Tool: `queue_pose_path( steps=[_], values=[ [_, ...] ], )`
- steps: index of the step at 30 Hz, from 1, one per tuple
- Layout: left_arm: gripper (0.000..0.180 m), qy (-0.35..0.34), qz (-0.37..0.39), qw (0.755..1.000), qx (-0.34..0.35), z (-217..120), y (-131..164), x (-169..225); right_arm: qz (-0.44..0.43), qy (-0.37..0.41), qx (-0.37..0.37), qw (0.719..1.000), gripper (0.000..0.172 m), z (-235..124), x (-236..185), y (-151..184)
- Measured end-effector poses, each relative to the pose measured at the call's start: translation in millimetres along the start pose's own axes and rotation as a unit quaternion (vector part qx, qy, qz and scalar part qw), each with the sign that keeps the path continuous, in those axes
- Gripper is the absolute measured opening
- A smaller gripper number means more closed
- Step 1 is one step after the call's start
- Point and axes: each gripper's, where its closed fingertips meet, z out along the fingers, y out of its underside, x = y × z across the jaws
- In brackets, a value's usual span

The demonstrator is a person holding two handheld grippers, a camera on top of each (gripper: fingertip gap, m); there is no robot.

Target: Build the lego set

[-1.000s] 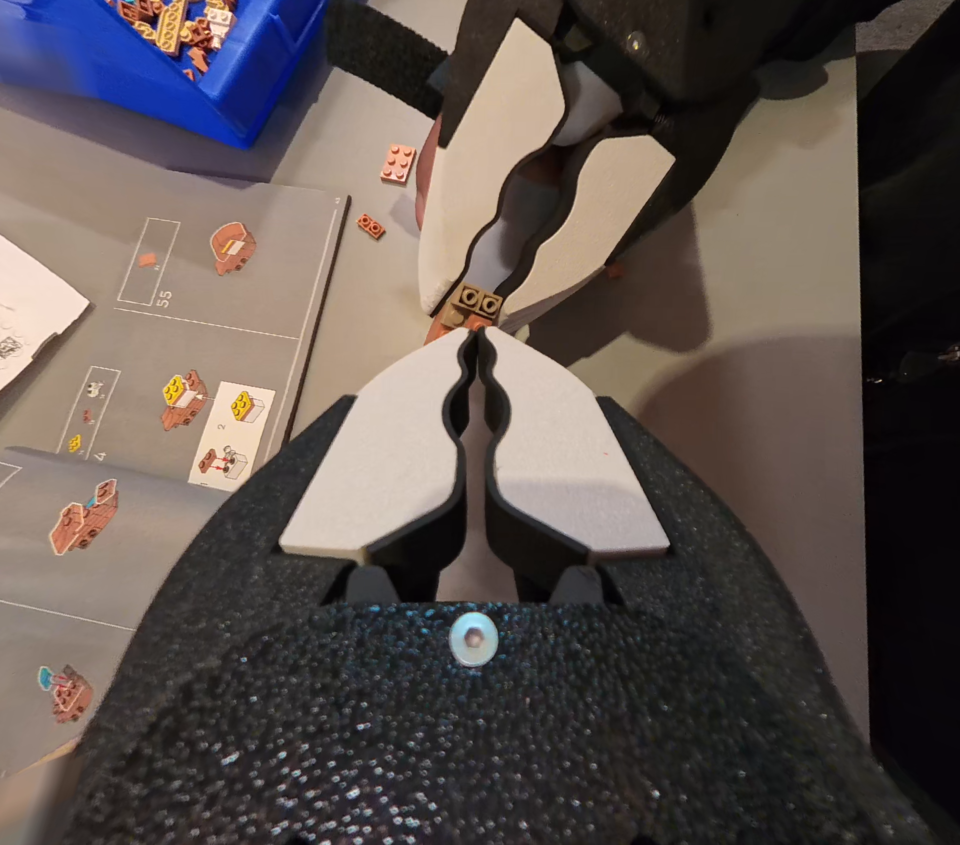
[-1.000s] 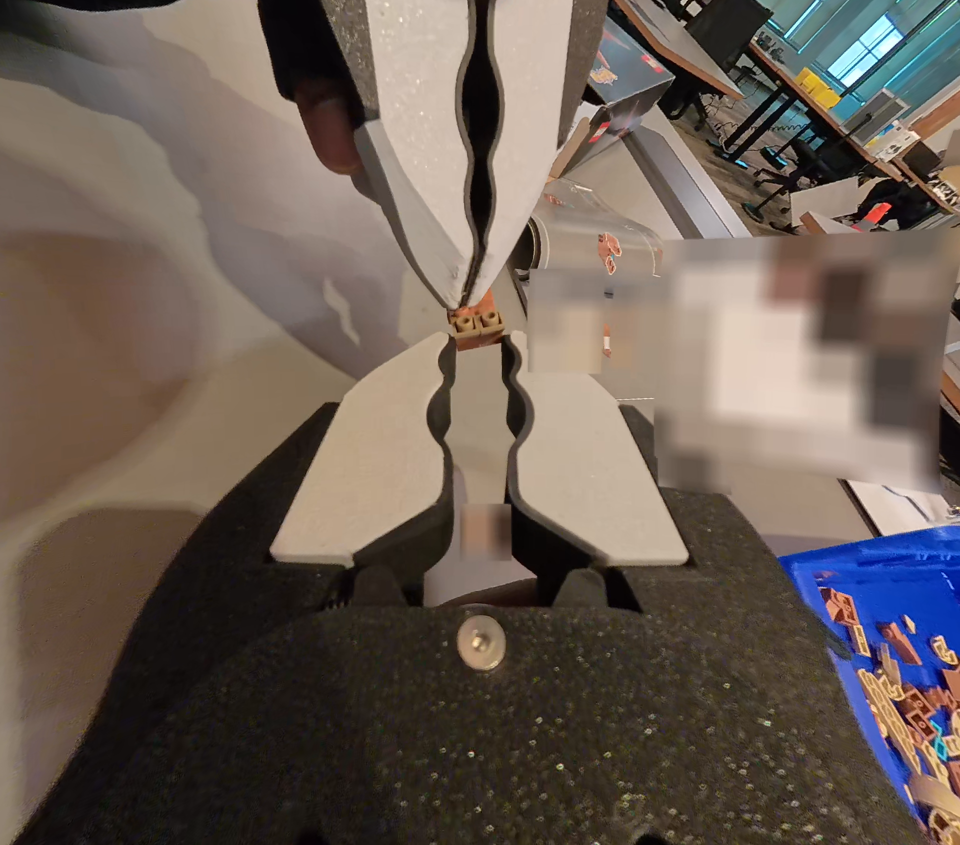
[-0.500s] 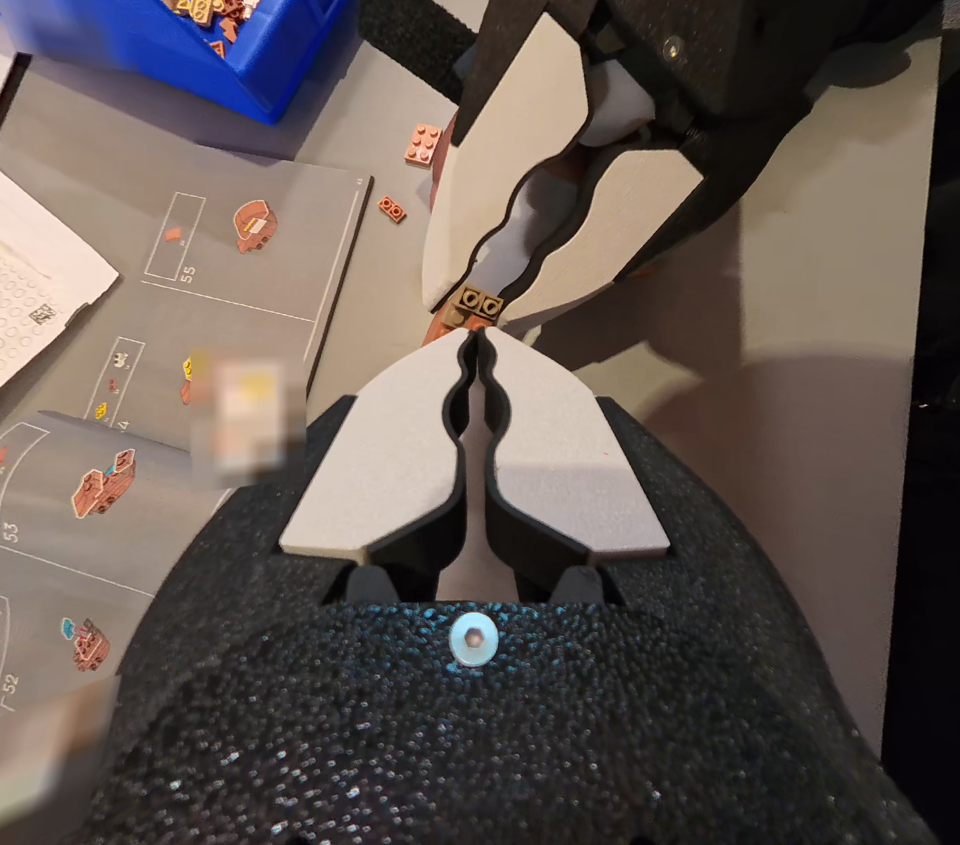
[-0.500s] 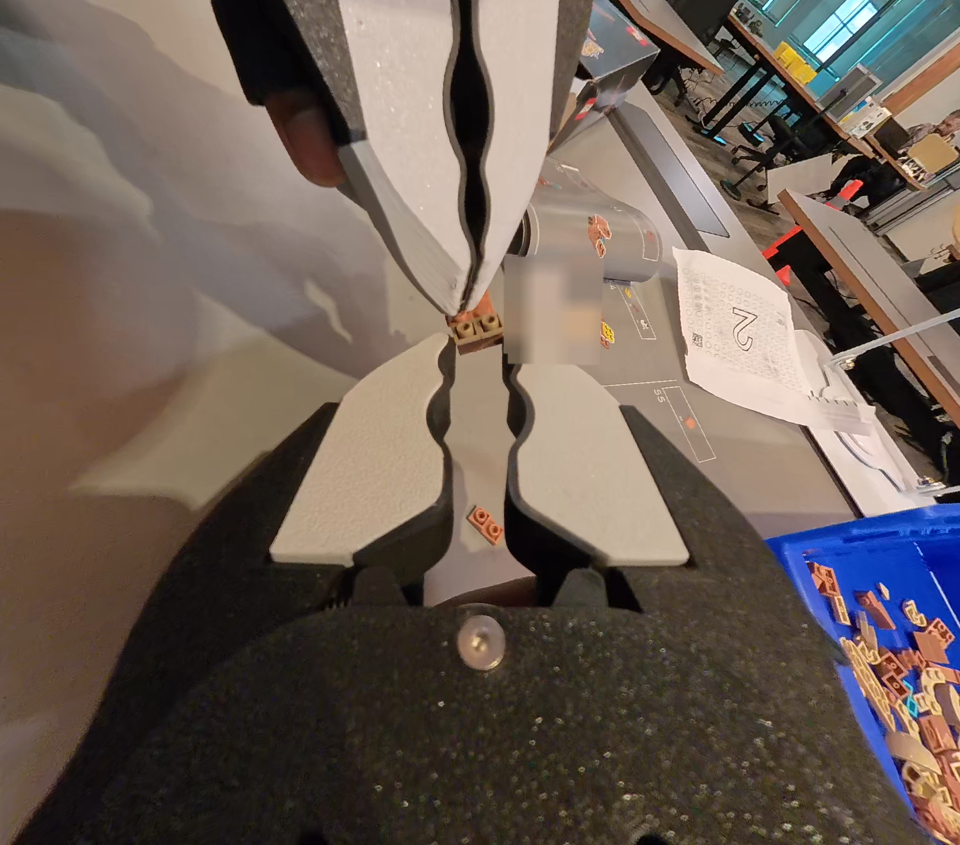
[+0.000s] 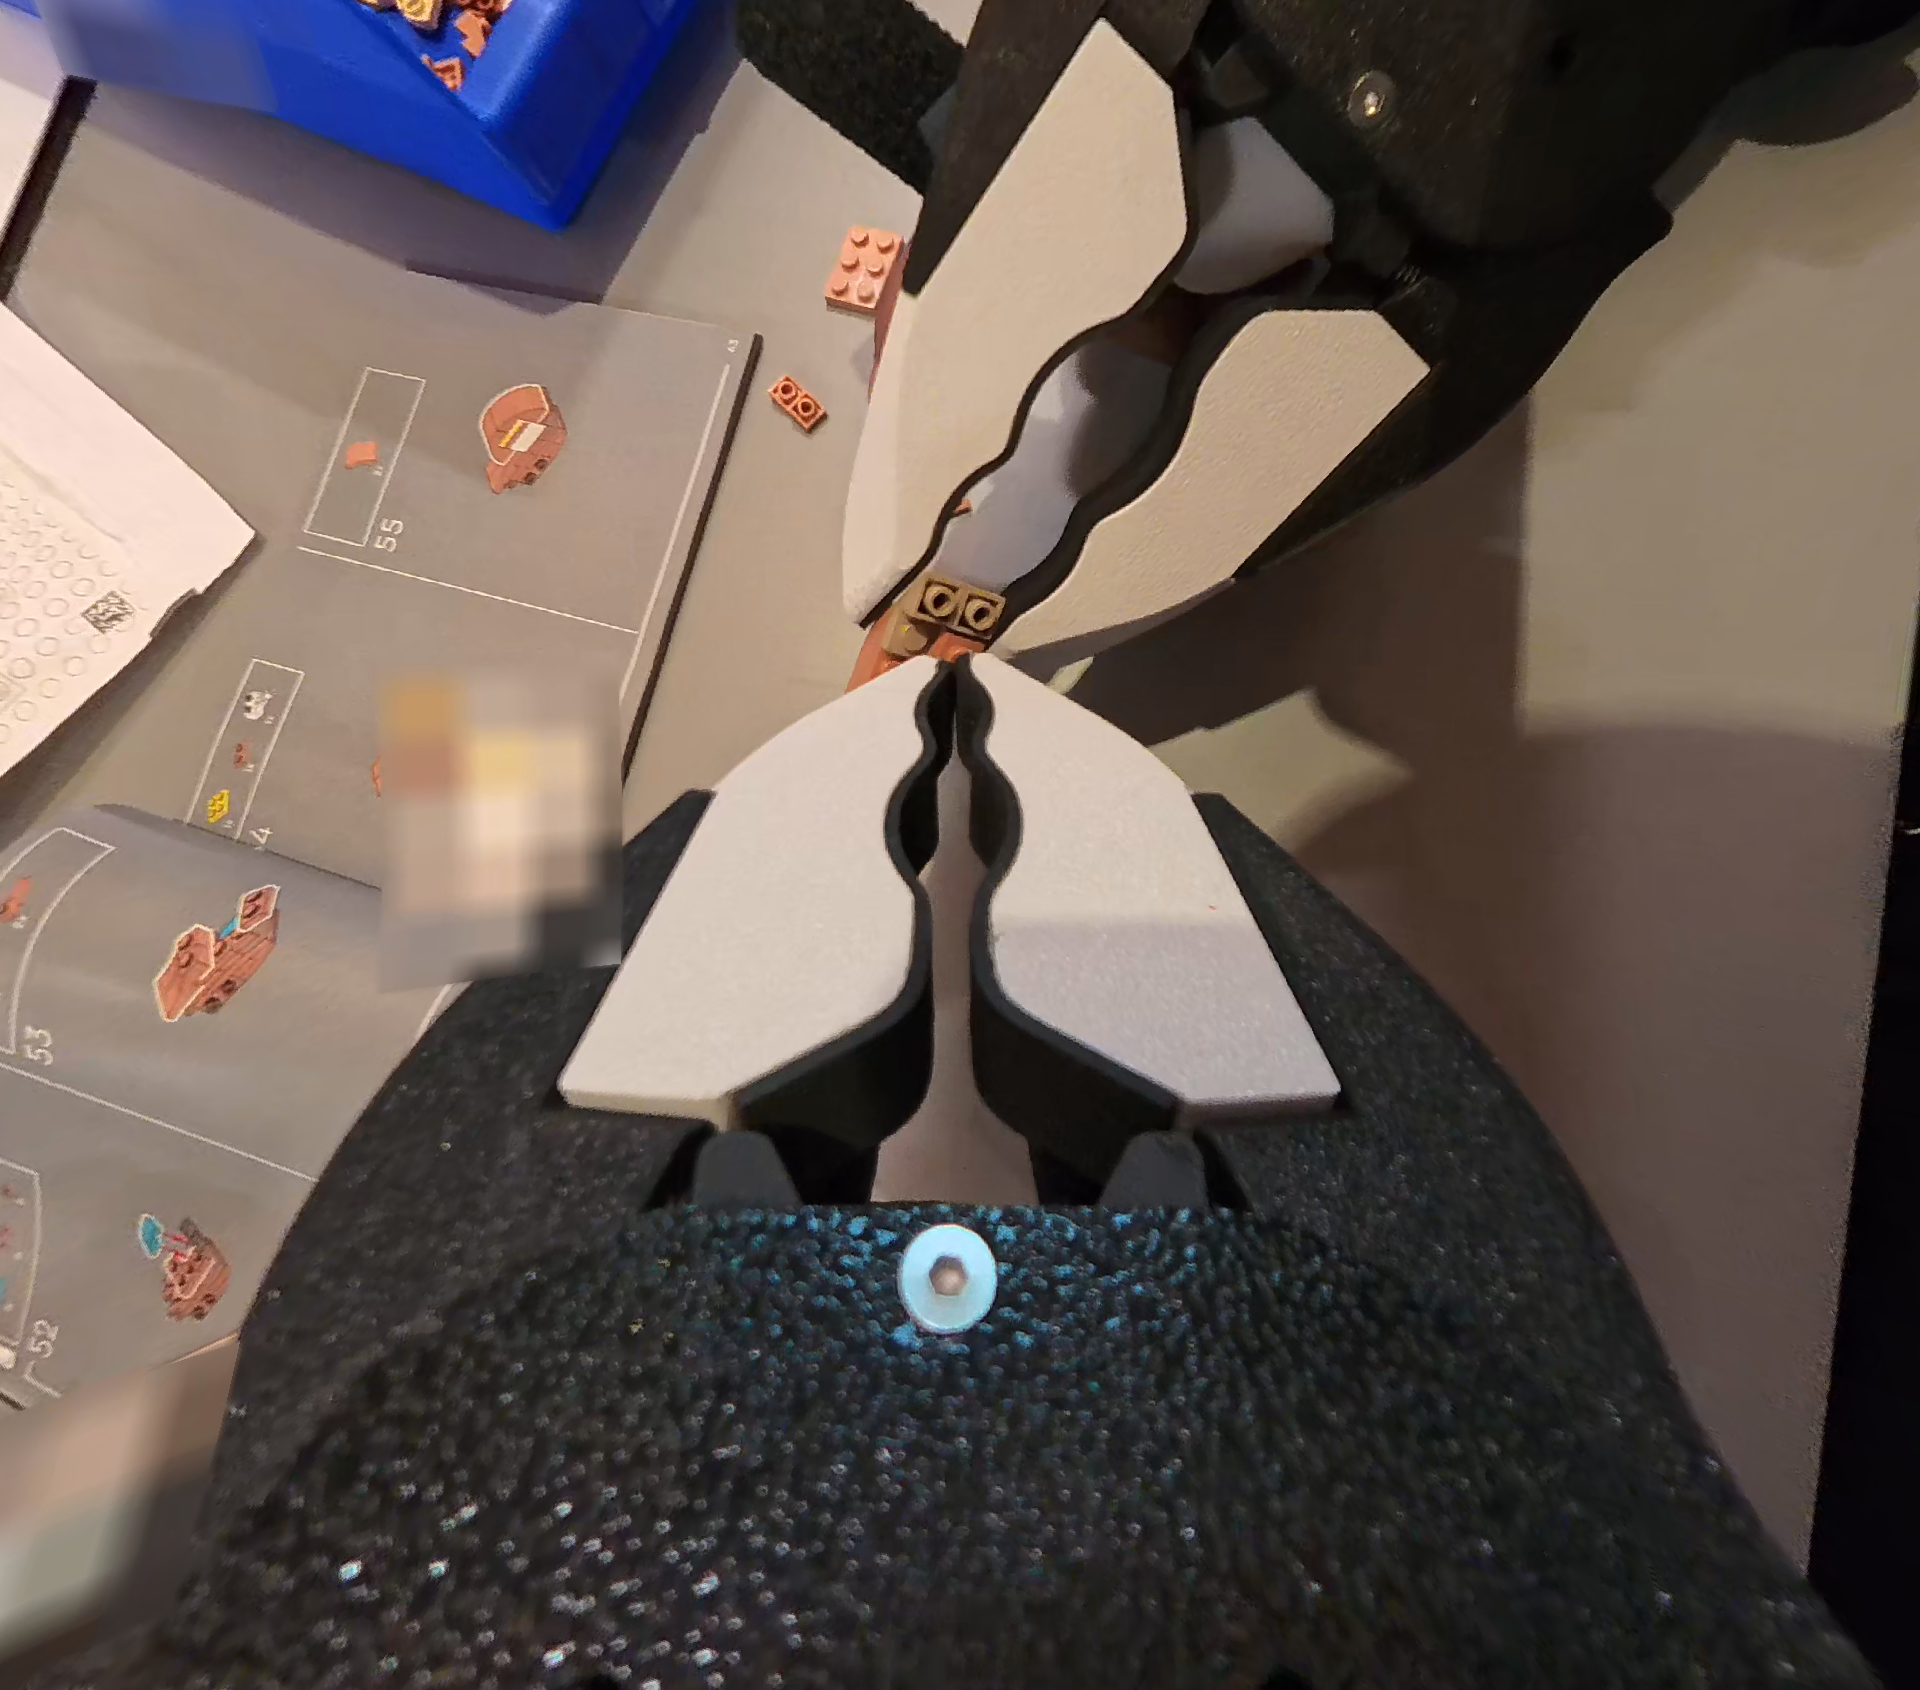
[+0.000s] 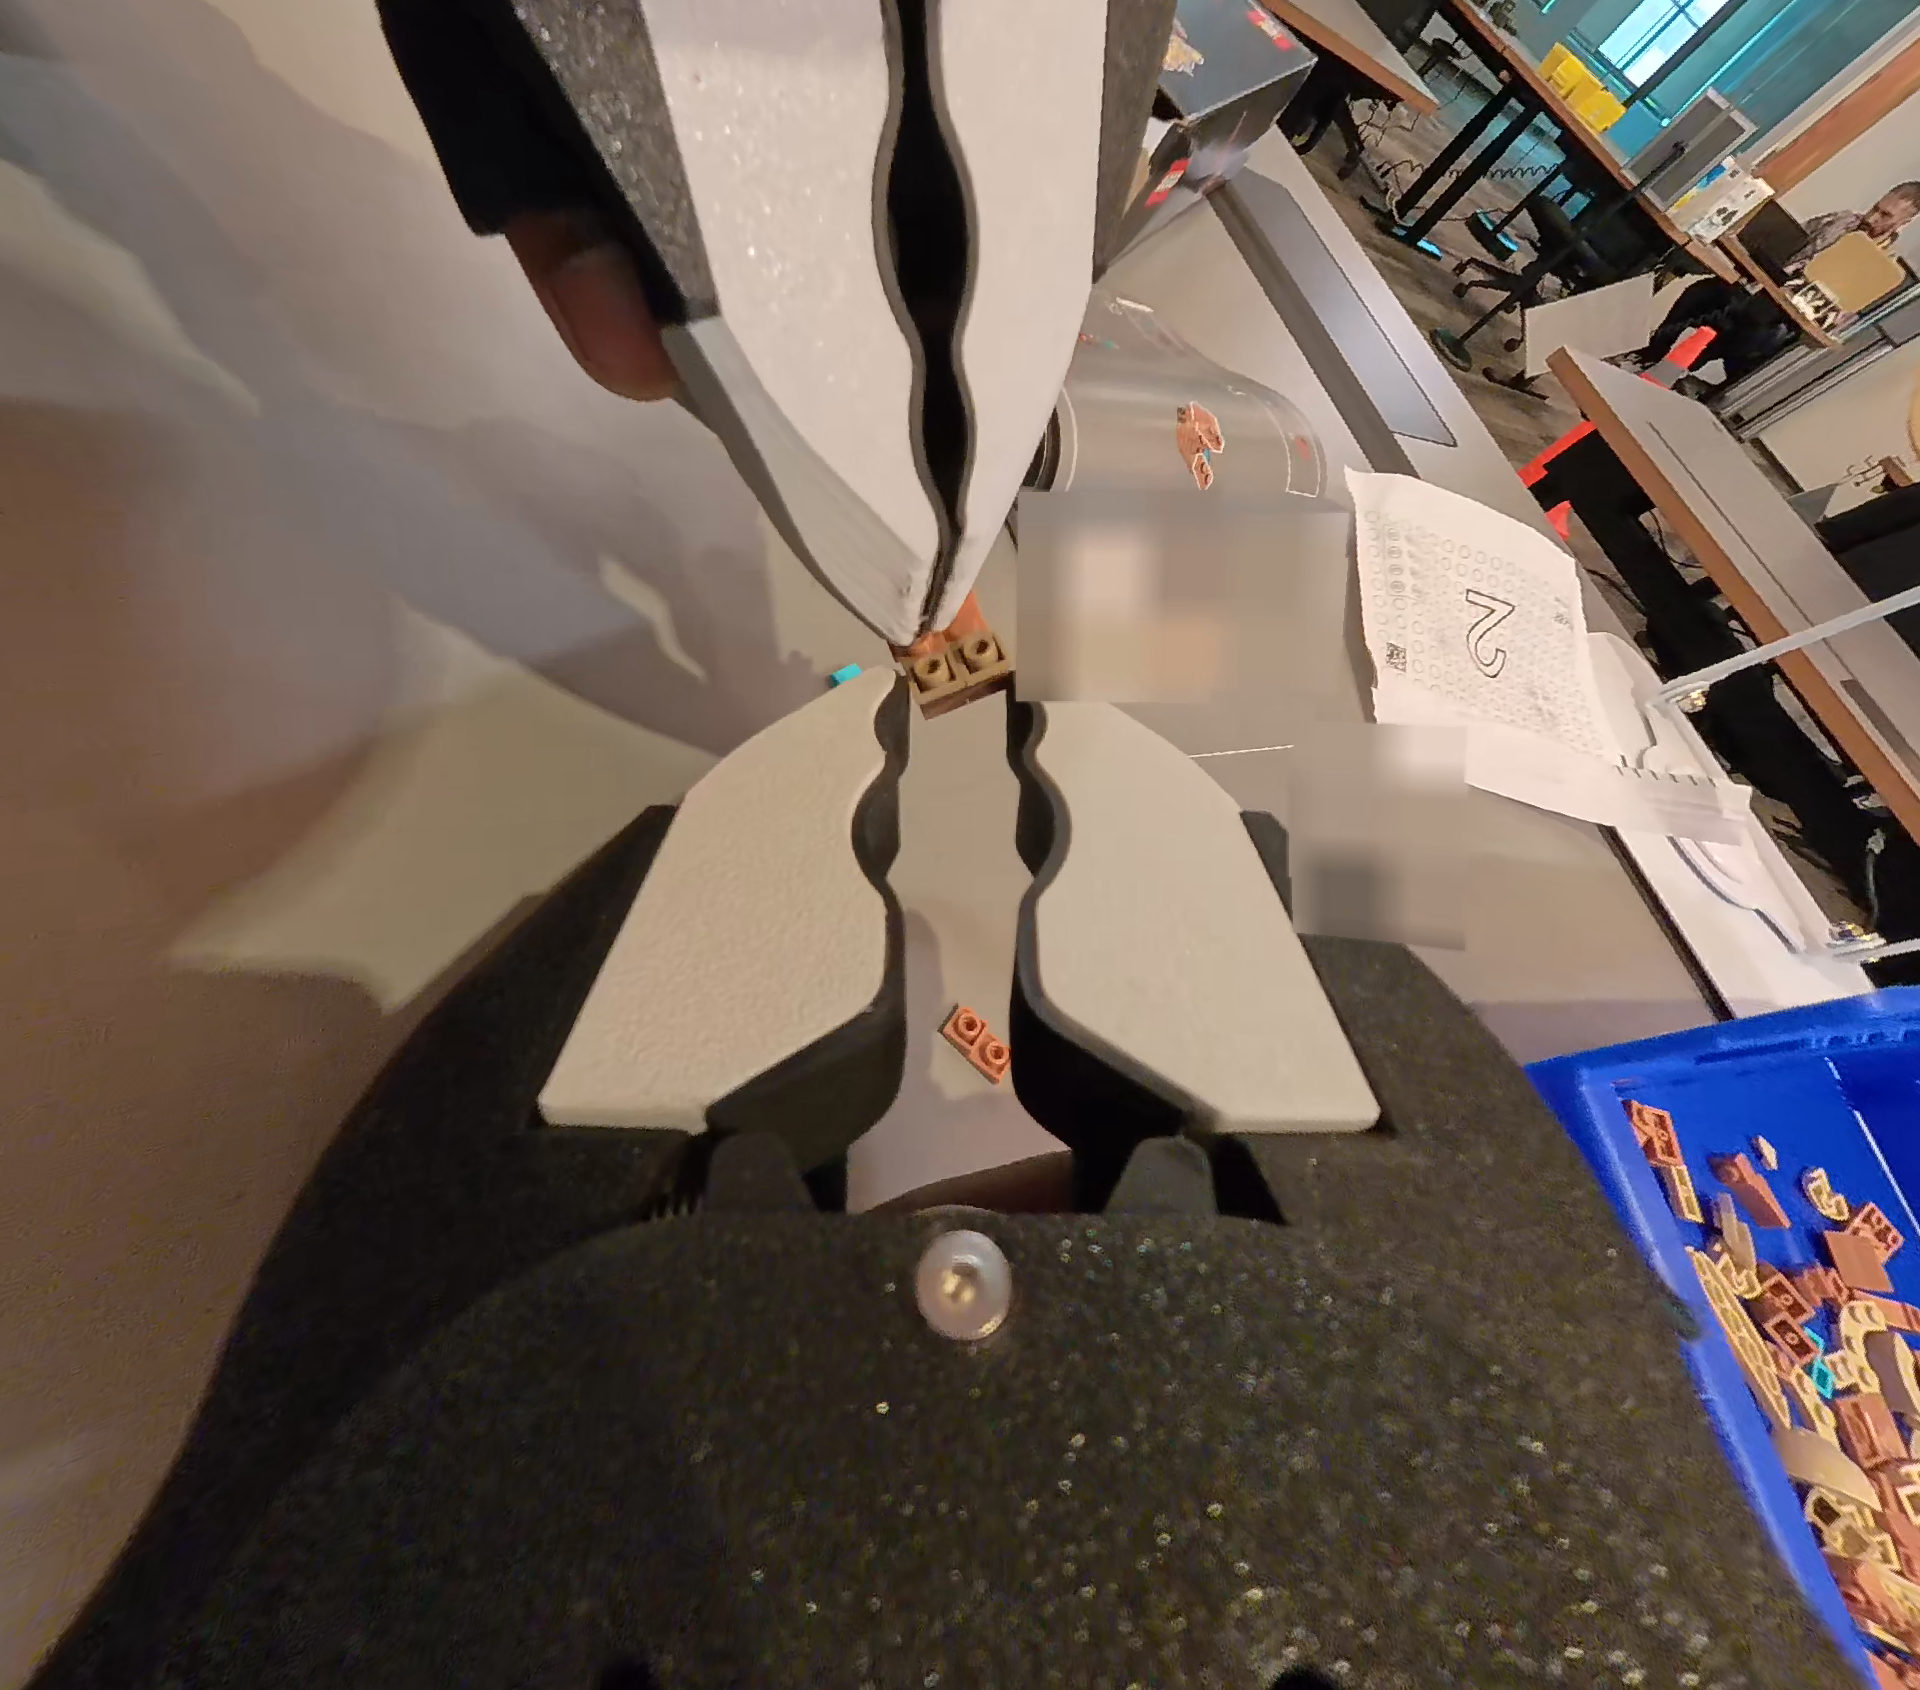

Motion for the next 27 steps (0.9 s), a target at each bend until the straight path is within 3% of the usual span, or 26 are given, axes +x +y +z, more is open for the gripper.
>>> queue_pose_path(
  steps=[13, 27],
  values=[
    [0.0, -0.002, -0.015, 0.999, 0.037, -7, -7, -6, 0.085, -0.019, 0.039, 0.995, 0.017, -1, 7, -6],
    [0.0, 0.006, -0.014, 0.999, 0.045, -10, -8, -5, 0.105, -0.038, 0.048, 0.993, 0.017, -2, 5, -9]
  ],
)
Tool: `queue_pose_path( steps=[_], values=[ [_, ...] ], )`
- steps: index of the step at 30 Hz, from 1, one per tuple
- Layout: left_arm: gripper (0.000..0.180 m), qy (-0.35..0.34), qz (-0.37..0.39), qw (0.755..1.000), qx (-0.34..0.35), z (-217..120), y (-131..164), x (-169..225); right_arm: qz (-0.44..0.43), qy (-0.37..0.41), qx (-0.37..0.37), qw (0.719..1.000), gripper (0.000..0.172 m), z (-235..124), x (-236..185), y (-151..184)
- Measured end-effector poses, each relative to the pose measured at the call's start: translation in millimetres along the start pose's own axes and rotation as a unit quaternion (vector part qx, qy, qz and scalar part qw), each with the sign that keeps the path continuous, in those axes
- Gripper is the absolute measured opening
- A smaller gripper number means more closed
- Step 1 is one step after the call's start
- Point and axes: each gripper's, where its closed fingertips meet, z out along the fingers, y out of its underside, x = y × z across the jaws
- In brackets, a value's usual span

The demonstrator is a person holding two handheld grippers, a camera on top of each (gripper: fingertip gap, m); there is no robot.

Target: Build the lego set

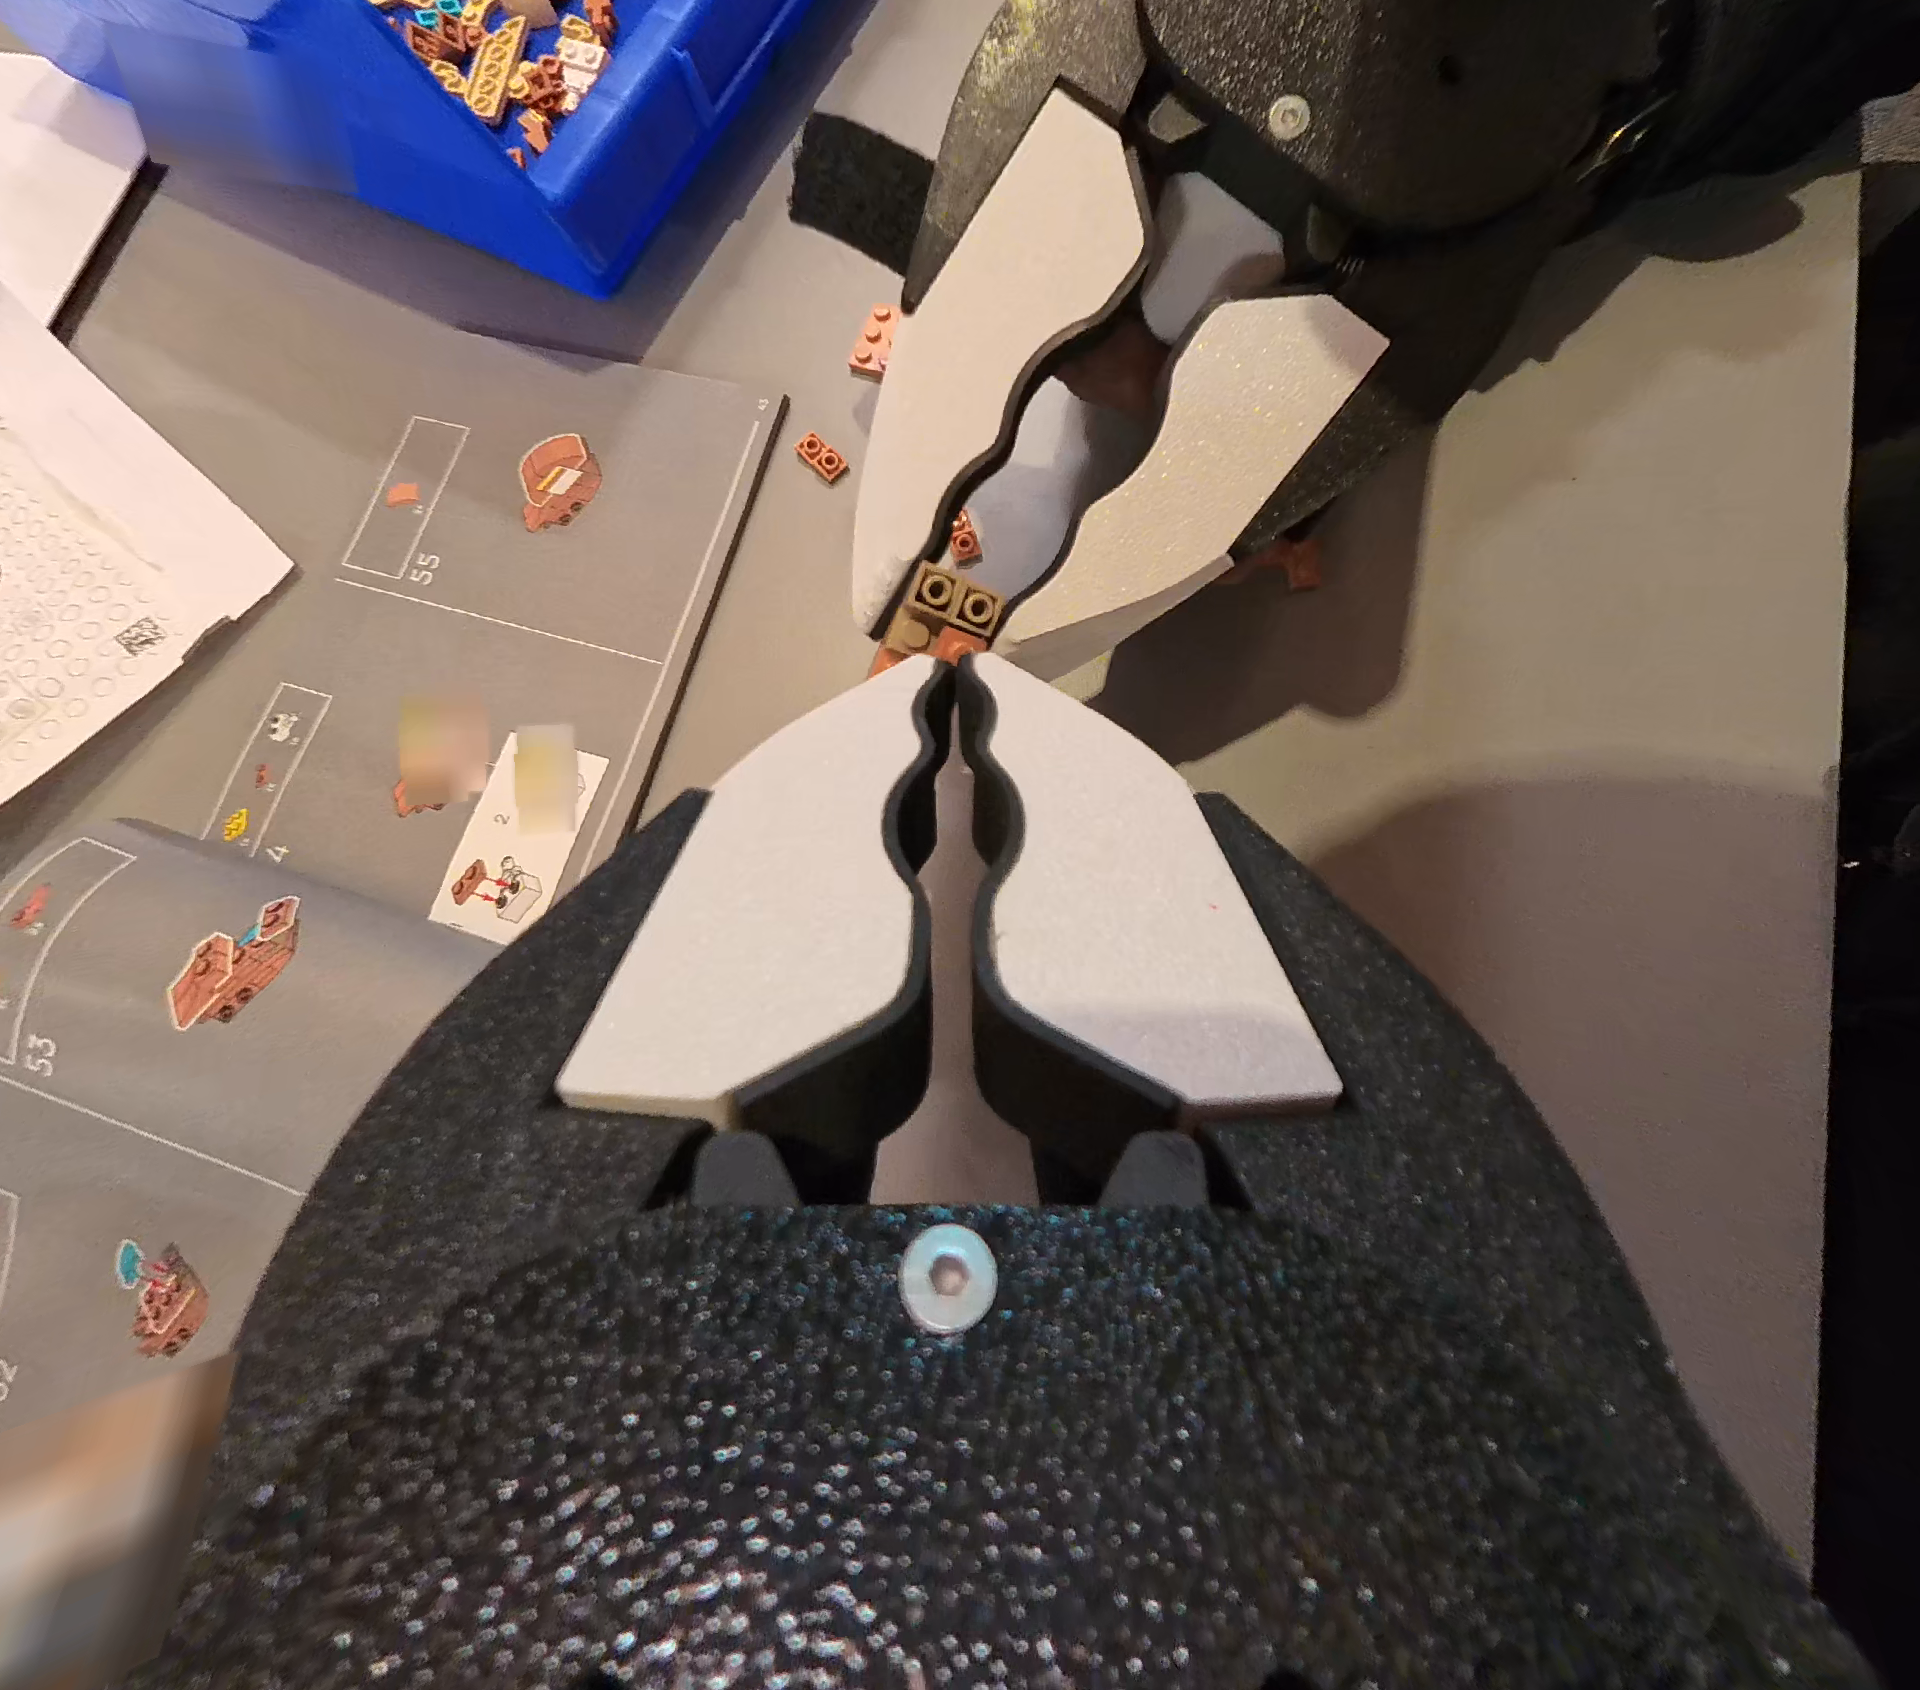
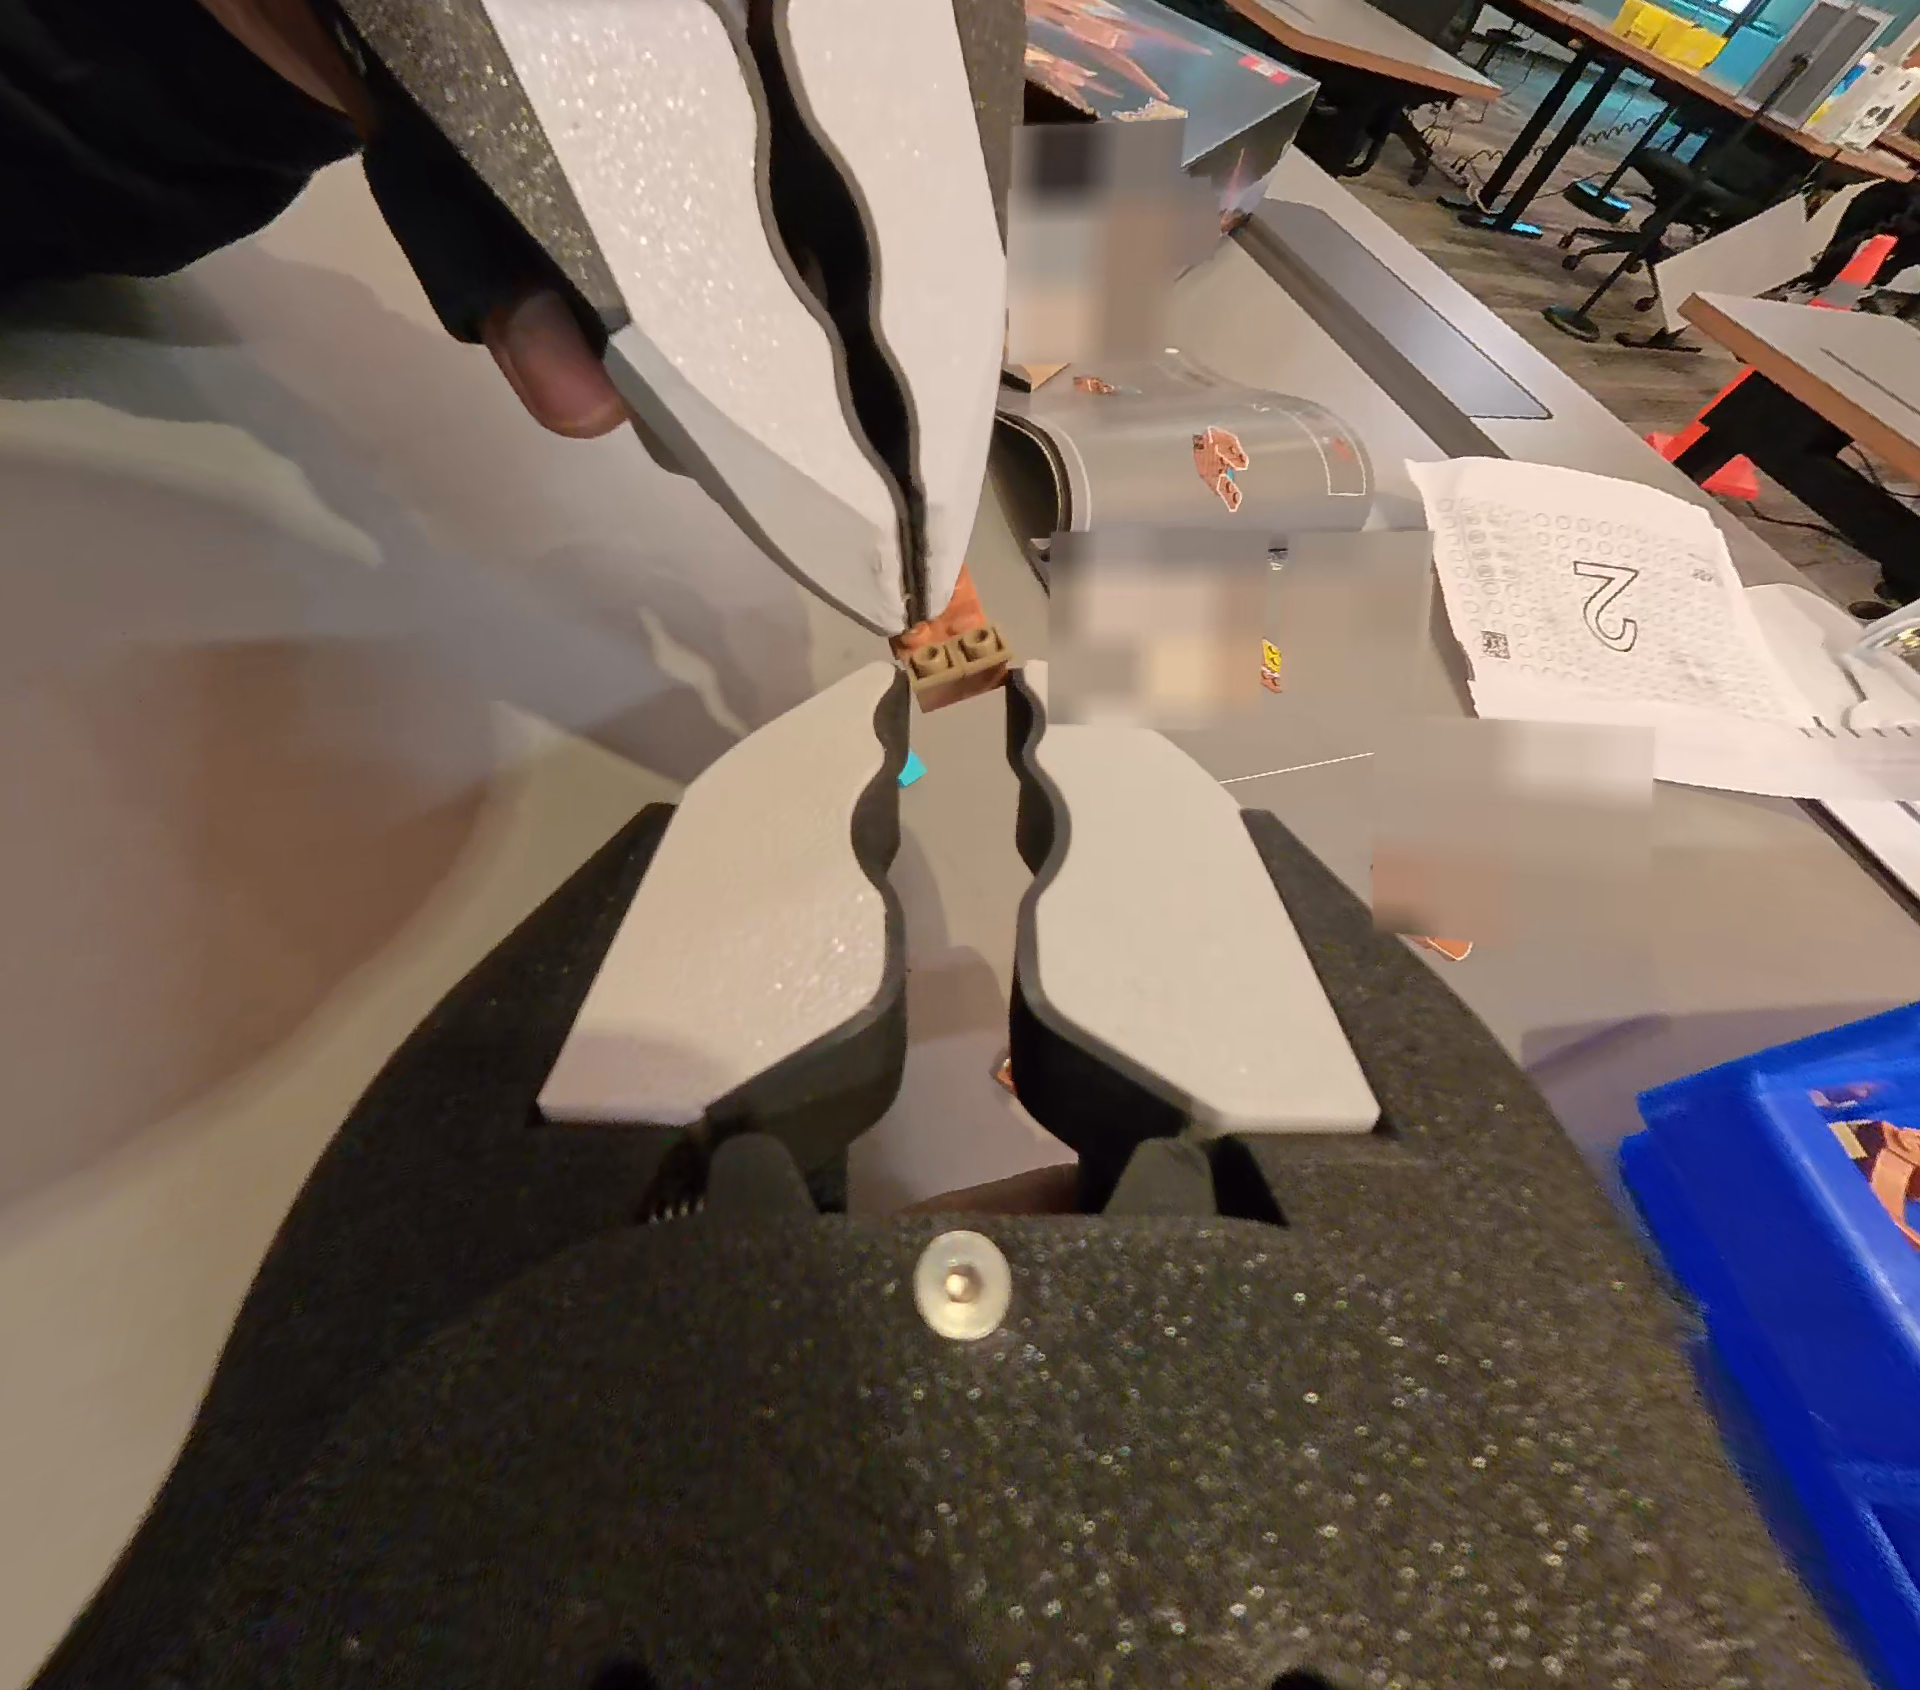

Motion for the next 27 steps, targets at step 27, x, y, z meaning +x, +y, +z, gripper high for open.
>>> queue_pose_path(
  steps=[27],
  values=[
    [0.023, 0.002, -0.049, 0.996, 0.076, -18, 21, -32, 0.148, -0.084, 0.006, 0.985, 0.017, -6, 3, 3]
  ],
)
